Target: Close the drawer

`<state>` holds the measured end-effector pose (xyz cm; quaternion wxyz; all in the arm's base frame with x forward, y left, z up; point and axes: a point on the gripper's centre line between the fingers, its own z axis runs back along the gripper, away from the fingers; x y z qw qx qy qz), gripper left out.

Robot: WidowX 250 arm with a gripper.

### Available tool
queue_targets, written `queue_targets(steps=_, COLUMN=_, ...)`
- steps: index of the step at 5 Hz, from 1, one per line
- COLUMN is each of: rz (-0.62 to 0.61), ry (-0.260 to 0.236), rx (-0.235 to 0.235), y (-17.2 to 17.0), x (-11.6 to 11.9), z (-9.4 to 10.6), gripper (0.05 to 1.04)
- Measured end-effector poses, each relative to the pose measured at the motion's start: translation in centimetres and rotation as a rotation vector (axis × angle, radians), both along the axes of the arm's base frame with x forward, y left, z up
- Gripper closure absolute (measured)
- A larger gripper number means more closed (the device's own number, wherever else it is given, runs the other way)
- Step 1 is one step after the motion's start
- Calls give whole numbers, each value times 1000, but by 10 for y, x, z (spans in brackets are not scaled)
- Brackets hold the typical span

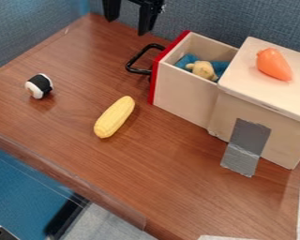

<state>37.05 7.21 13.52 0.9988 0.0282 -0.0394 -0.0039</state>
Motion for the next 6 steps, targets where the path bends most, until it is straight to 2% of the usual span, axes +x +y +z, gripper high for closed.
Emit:
queue_targets(steps=1, rz=0, ry=39, rx=-16, y=-1, x=0, z=-14, gripper=83)
queue_targets(steps=2, rz=32, ry=44, rx=-91, y=22, x=11, z=-20, gripper=83)
queue_targets(steps=3, rz=71, ry=33, rx=-123, y=49, x=19, z=-30, gripper=83)
queue_targets(steps=4, rz=58, ry=17, rx=-196, y=50, x=40, z=-54, gripper=83)
queue_targets(steps=5, rz=73, ry=5, rx=-248, y=49, x=50, z=-77, gripper=83)
queue_targets(steps=6, rz=82, ry=24, rx=-255, y=47, x=62, z=-96, gripper=83)
